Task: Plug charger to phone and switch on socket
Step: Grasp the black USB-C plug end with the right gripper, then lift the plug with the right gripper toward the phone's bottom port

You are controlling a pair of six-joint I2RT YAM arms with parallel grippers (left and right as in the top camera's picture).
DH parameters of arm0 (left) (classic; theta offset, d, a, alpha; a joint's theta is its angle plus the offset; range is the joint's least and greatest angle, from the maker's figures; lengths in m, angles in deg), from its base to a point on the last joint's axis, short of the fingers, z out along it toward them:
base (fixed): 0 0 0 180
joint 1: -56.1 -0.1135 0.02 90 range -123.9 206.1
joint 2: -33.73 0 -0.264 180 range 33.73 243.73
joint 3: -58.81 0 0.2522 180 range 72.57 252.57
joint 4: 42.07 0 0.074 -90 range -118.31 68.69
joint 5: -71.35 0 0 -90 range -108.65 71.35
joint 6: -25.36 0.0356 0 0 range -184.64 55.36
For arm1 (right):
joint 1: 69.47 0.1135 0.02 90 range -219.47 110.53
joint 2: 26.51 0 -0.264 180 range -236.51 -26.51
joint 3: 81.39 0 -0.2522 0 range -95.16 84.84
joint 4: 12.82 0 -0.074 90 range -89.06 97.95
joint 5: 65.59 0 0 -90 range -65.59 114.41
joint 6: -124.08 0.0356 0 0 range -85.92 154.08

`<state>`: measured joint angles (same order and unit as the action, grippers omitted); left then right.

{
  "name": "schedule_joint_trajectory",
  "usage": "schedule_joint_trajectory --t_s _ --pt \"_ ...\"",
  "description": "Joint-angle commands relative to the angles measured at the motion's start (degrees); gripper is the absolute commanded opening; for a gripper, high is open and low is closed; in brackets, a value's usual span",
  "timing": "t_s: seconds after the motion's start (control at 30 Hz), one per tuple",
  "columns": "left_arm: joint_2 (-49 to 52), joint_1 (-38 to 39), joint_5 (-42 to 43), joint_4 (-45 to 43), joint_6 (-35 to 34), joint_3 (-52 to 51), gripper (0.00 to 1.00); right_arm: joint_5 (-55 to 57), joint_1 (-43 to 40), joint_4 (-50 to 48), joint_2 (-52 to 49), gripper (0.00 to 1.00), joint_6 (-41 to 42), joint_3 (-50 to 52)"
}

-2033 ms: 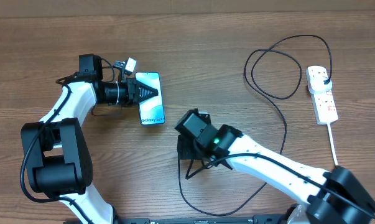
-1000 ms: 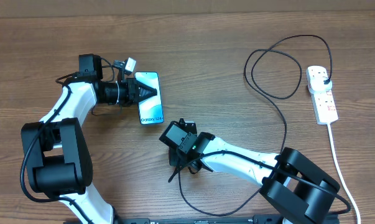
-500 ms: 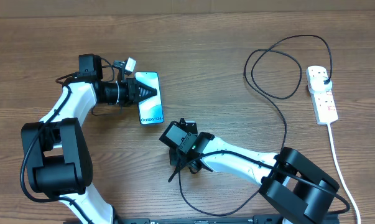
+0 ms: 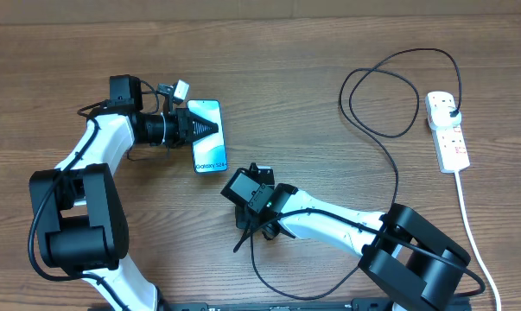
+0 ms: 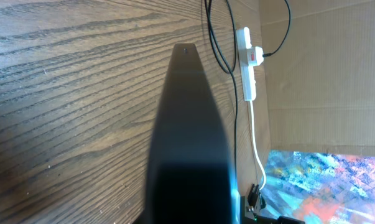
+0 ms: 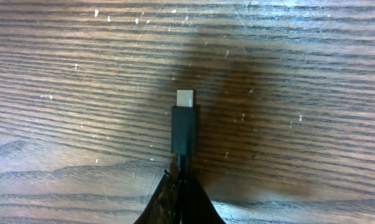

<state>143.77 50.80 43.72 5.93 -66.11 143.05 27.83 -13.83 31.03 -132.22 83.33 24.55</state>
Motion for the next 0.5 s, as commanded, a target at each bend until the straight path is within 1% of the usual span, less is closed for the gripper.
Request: schedule_joint_trajectory --t_s 0.0,0.17,0.3,0.47 --pt "-0.66 -0.26 4.37 -0.04 0.90 -0.31 0.04 0.11 0.22 0.63 -0.74 0.04 -0.20 -0.55" --pt "-0.66 -0.42 7.72 -0.02 1.77 -0.72 0.04 -2.71 -1.25 3.19 1.05 0.04 -0.98 -0.98" --pt "-0.66 -0.83 11.34 0.22 1.75 -1.01 0.04 -8.74 -3.48 2.43 6.08 0.04 -7.67 -0.96" --pt "-0.66 -3.17 18.71 1.09 1.75 -1.01 0.04 -23.17 -5.84 -1.53 12.28 0.04 -16.02 -0.90"
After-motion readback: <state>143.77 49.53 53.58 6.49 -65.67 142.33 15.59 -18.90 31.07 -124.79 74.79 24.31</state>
